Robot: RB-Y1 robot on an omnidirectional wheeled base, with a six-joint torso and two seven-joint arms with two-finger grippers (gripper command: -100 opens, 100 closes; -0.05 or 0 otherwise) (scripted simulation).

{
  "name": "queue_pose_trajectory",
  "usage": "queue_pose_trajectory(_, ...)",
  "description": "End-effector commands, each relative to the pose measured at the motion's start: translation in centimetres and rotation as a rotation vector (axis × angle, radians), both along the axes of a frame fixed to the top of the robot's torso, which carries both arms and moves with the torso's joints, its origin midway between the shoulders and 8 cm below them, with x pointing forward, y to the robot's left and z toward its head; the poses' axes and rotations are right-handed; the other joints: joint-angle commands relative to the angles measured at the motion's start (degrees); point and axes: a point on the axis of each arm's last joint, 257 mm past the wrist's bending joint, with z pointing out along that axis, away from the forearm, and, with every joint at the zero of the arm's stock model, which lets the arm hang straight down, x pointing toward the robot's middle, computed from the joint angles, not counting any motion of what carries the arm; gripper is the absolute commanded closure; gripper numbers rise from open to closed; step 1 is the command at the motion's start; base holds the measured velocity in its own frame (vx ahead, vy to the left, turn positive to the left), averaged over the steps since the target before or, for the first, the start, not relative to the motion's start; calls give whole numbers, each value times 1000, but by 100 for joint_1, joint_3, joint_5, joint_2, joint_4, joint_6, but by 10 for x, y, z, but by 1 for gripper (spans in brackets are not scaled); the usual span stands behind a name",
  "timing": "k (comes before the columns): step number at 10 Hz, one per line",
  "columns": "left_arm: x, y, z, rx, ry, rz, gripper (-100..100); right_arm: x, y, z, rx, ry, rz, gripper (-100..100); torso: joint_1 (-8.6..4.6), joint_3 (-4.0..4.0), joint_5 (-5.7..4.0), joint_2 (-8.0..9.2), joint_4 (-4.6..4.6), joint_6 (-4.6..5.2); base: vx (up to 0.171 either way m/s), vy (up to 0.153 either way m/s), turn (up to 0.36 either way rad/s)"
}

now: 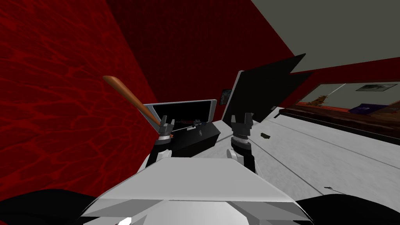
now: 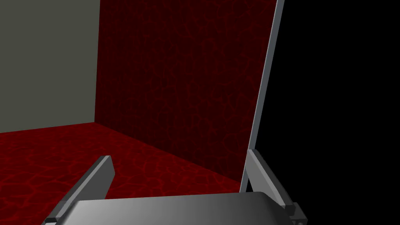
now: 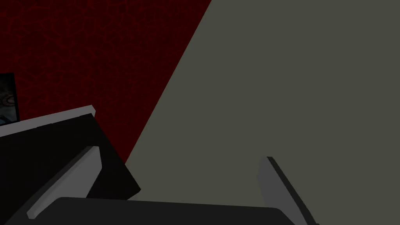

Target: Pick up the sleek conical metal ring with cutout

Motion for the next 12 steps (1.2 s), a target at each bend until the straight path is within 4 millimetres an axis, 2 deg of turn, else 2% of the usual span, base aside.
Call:
queue_pose_trajectory(1,3,-5,-8,16,19,-24,-100,0,0,0,0,0,0,0,0,0,0,0,0,0,-16,-58,5)
queue_pose_trajectory(5,14,-18,-35,49,85,-89,-100,0,0,0,0,0,0,0,-53,17,-12,31,6,0,-68,-132,8)
queue_pose_trajectory(10,28,-33,-96,105,226,-183,-100,0,0,0,0,0,0,0,-76,13,-18,22,5,1,-58,-193,-13)
queue_pose_trajectory(11,28,-32,-99,105,232,-182,-100,0,0,0,0,0,0,0,-72,17,-17,29,6,1,1,-72,-120)
queue_pose_trajectory(12,30,-34,-116,119,272,-198,-100,0,0,0,0,0,0,0,-38,6,-10,10,3,0,-1,-110,-28)
